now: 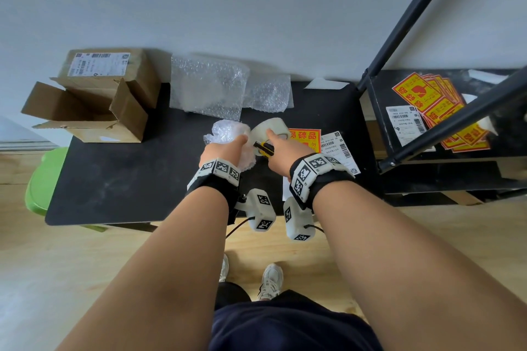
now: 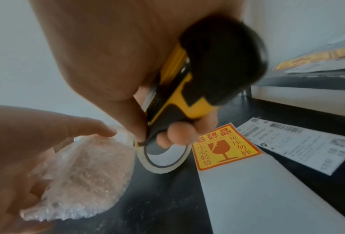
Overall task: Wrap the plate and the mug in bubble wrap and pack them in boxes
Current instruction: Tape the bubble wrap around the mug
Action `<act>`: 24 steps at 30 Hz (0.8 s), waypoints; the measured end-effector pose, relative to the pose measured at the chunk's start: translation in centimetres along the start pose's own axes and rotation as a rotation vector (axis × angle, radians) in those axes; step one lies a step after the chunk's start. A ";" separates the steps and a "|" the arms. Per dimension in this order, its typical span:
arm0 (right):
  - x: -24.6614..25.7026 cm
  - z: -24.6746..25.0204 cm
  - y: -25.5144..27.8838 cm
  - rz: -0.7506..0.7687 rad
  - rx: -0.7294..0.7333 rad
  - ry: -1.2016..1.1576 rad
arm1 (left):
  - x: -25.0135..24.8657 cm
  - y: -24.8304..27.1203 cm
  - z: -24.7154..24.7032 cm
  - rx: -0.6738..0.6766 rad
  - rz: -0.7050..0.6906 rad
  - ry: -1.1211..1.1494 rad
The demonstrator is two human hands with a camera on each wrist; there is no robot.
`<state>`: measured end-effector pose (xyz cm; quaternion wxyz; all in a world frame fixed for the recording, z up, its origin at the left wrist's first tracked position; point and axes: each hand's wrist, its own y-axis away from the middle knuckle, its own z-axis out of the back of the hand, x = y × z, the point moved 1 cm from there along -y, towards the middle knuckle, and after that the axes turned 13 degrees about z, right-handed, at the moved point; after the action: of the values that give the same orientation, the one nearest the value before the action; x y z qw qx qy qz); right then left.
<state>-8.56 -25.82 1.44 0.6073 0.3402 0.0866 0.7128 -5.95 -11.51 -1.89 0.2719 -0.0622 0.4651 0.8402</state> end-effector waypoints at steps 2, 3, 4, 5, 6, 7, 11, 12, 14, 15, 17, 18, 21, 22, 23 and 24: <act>-0.1 -0.2 -0.1 -0.008 0.012 0.041 | 0.0 0.0 0.0 0.003 -0.008 -0.003; 0.0 -0.2 -0.1 -0.016 0.018 0.041 | 0.0 -0.1 0.0 0.005 -0.014 -0.003; 0.0 -0.1 -0.1 -0.027 0.027 0.034 | 0.0 -0.1 0.0 0.006 -0.019 -0.001; 0.1 0.1 0.0 -0.031 0.032 0.023 | -0.1 -0.1 0.0 0.003 -0.021 0.001; 0.2 0.4 0.1 -0.029 0.024 0.008 | -0.1 -0.2 0.1 -0.003 -0.021 0.003; 0.3 0.8 0.2 -0.021 0.004 -0.015 | -0.1 -0.2 0.2 -0.009 -0.019 0.001; -0.4 1.4 0.2 -0.011 -0.216 -0.264 | 0.1 -0.2 0.5 -0.020 -0.005 -0.006; -0.9 1.3 0.0 -0.030 -0.313 -0.343 | 0.2 -0.2 0.5 -0.016 -0.003 -0.004; -2.0 1.0 -0.2 -0.114 -0.474 -0.465 | 0.4 -0.3 0.3 -0.005 -0.005 0.000; -2.7 0.6 -0.4 -0.160 -0.504 -0.508 | 0.5 -0.4 0.2 -0.001 -0.009 0.007; -4.1 -0.6 -0.7 -0.238 -0.489 -0.571 | 0.7 -0.6 0.0 0.001 -0.020 0.024; -4.7 -1.3 -0.9 -0.268 -0.461 -0.576 | 0.7 -0.7 0.0 -0.001 -0.020 0.034; -6.3 -3.7 -1.8 -0.359 -0.337 -0.461 | 0.9 -1.2 -0.3 0.003 -0.016 0.059; -6.7 -4.4 -2.1 -0.387 -0.299 -0.400 | 1.0 -1.4 -0.4 0.007 -0.015 0.072; -7.0 -5.0 -2.3 -0.405 -0.276 -0.347 | 1.0 -1.5 -0.5 0.012 -0.014 0.083; -7.1 -5.4 -2.4 -0.402 -0.270 -0.307 | 1.1 -1.7 -0.6 0.013 -0.015 0.088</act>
<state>-9.56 -30.24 -6.59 0.7823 0.3360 -0.0365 0.5232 -6.03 -10.82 -3.88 0.2576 -0.1008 0.4818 0.8315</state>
